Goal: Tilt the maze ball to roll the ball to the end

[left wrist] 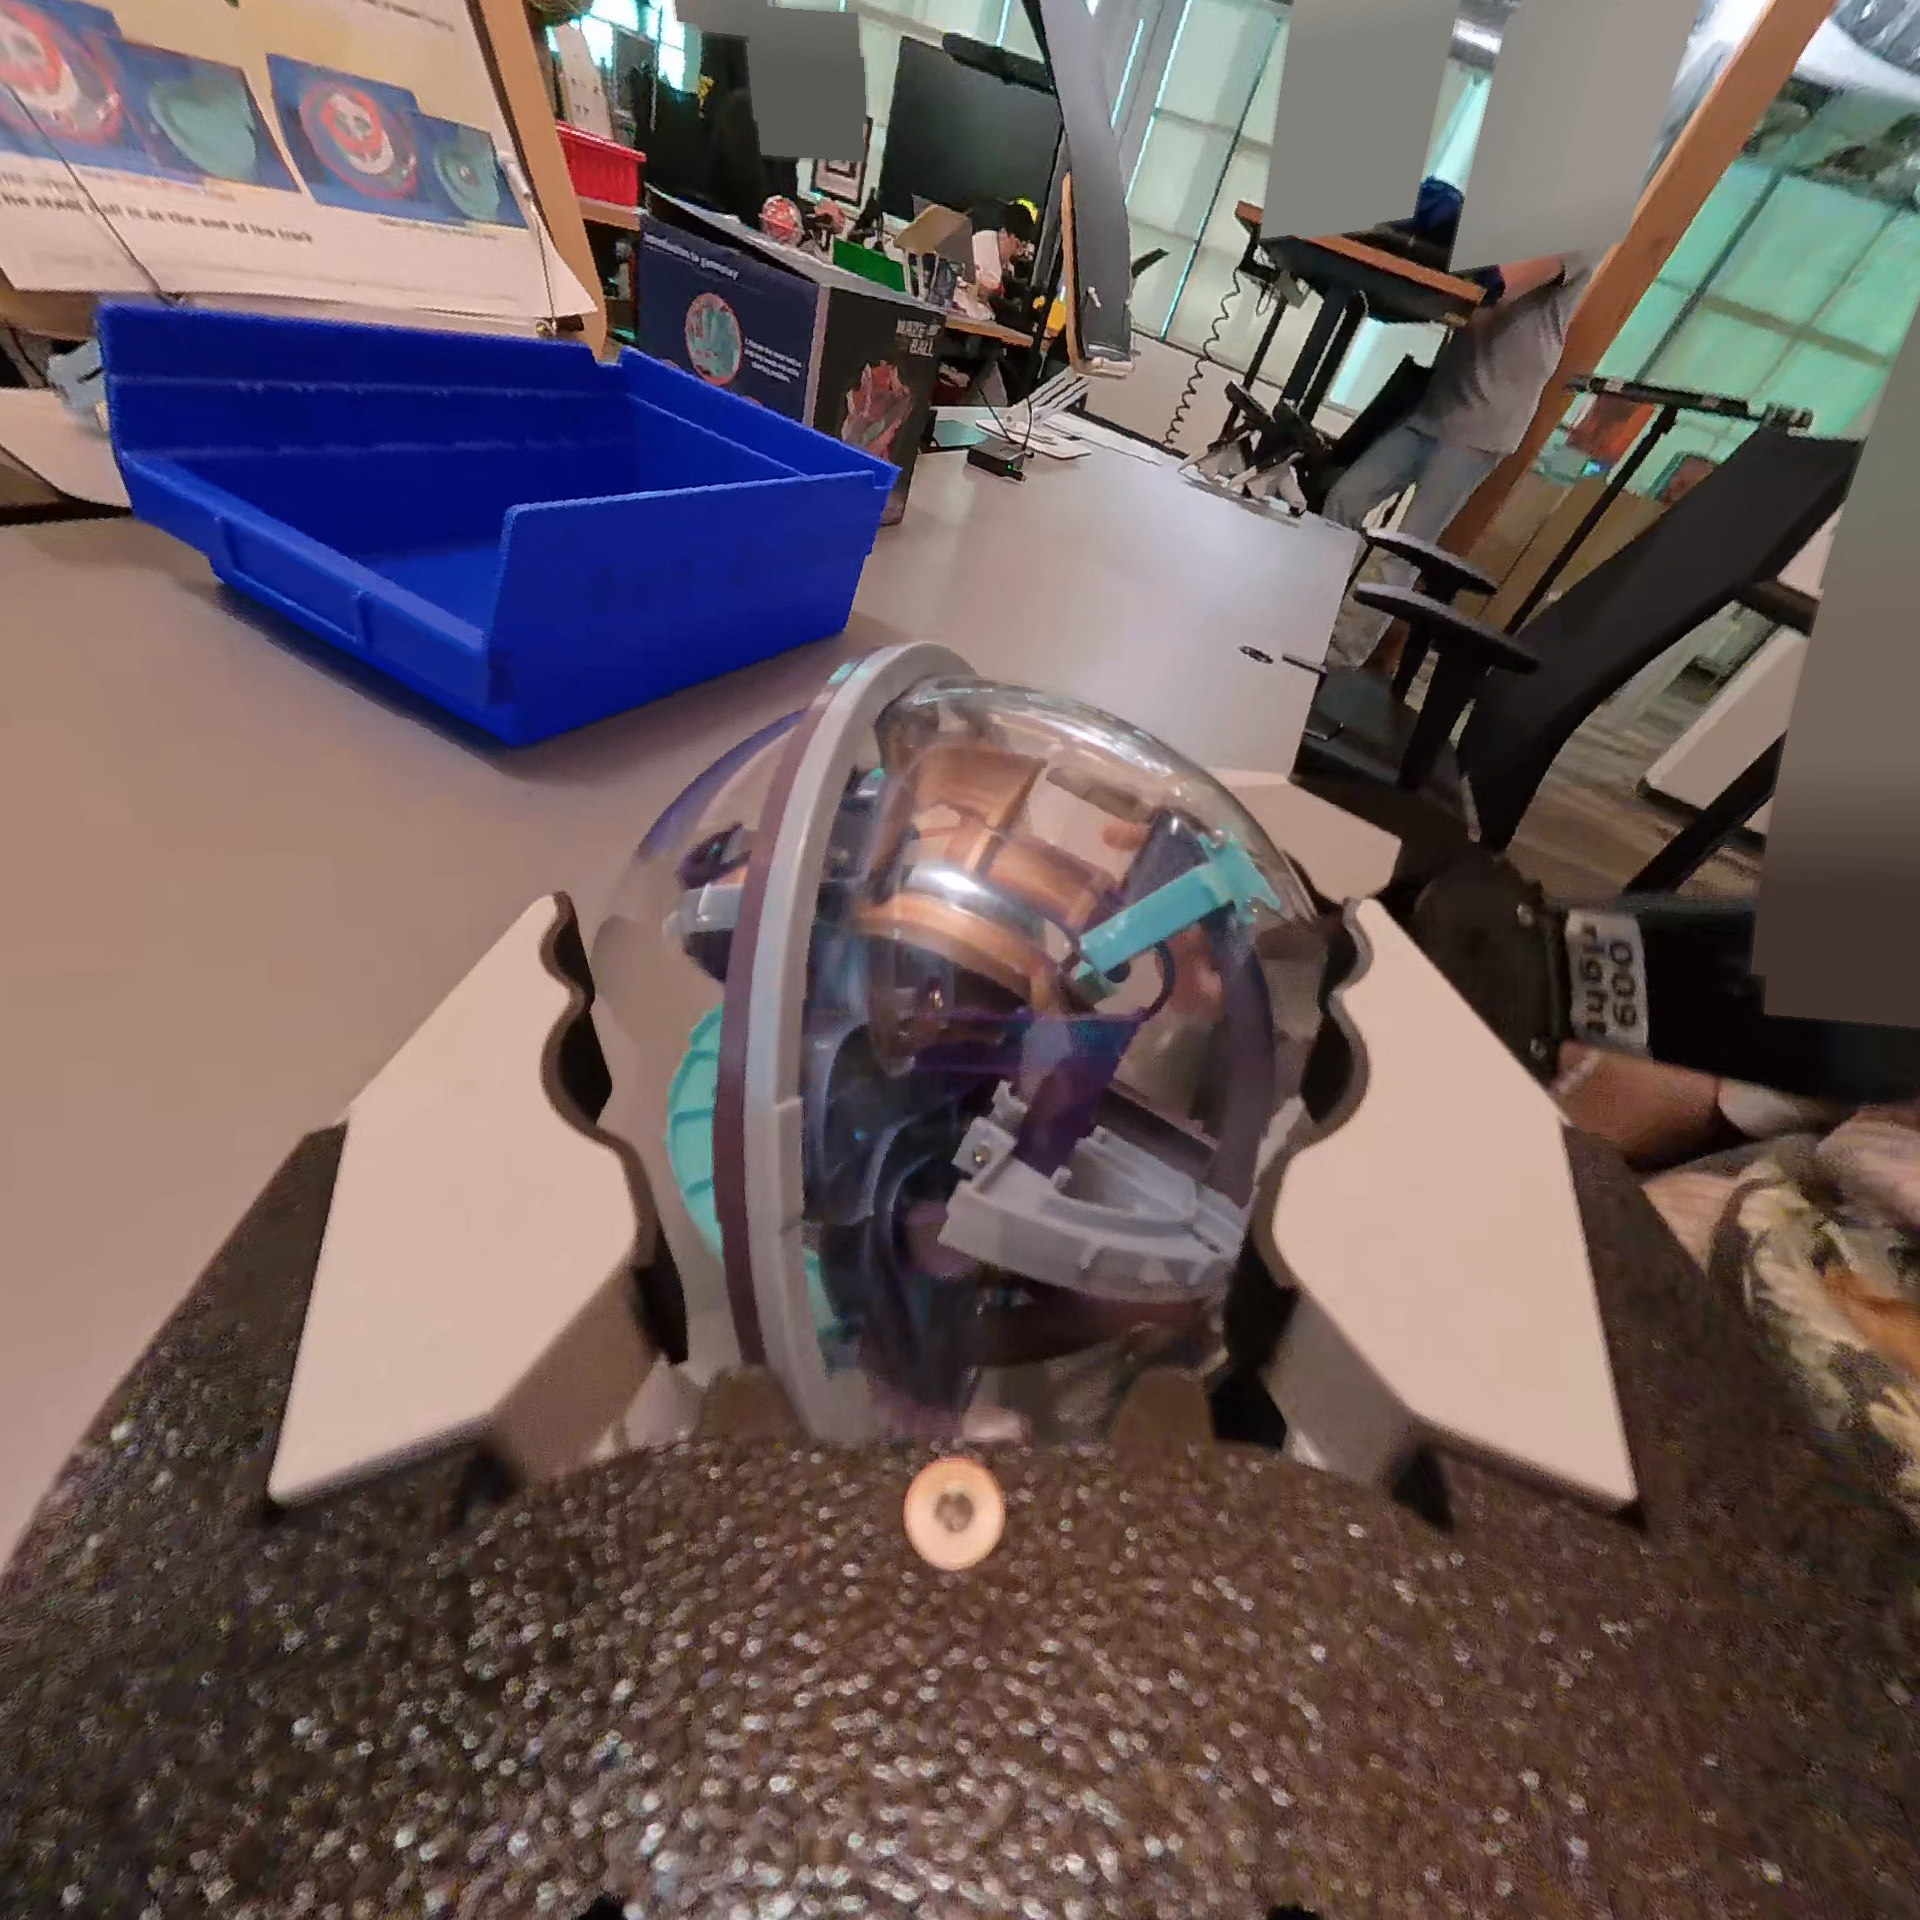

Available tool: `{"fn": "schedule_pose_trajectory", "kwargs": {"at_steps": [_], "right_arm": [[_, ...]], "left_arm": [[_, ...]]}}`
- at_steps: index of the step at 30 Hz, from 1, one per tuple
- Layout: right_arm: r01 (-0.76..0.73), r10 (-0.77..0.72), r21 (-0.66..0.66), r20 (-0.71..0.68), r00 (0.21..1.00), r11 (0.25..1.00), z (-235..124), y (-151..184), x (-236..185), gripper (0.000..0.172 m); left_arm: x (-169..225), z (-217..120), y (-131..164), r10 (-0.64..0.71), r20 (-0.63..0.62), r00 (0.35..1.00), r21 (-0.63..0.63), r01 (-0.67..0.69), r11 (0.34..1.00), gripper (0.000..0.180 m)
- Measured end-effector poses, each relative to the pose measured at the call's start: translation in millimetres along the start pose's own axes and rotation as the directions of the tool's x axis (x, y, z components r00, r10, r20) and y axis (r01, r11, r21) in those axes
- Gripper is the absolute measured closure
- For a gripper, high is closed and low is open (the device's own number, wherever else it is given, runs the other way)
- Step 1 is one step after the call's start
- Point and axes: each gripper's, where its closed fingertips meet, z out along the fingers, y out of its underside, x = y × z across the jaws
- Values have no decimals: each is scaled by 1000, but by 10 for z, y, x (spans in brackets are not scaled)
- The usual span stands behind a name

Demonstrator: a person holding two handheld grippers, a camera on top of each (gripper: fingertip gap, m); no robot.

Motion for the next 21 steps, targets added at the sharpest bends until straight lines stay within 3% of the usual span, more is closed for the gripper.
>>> {"fn": "schedule_pose_trajectory", "kwargs": {"at_steps": [5,8,12,14,16,21], "right_arm": [[-240,226,92,139,964,967,-89,-123,232,27],[-293,271,103,191,943,951,-102,-124,419,15],[-369,320,58,386,865,928,19,-92,193,20],[-334,285,53,410,867,941,74,-96,65,19],[-219,188,57,335,923,974,118,-60,64,19],[-76,48,106,245,968,991,75,-162,46,23]], "left_arm": [[19,-52,6,31,-30,999,13,-31,999,47],[34,-61,-19,64,-38,997,35,-63,997,52],[92,-68,-38,120,-75,990,74,-114,991,54],[157,-71,-55,178,-104,979,119,-166,979,55],[188,-108,-39,219,-113,969,135,-203,970,54],[259,-209,19,294,-127,947,121,-279,953,51]]}}
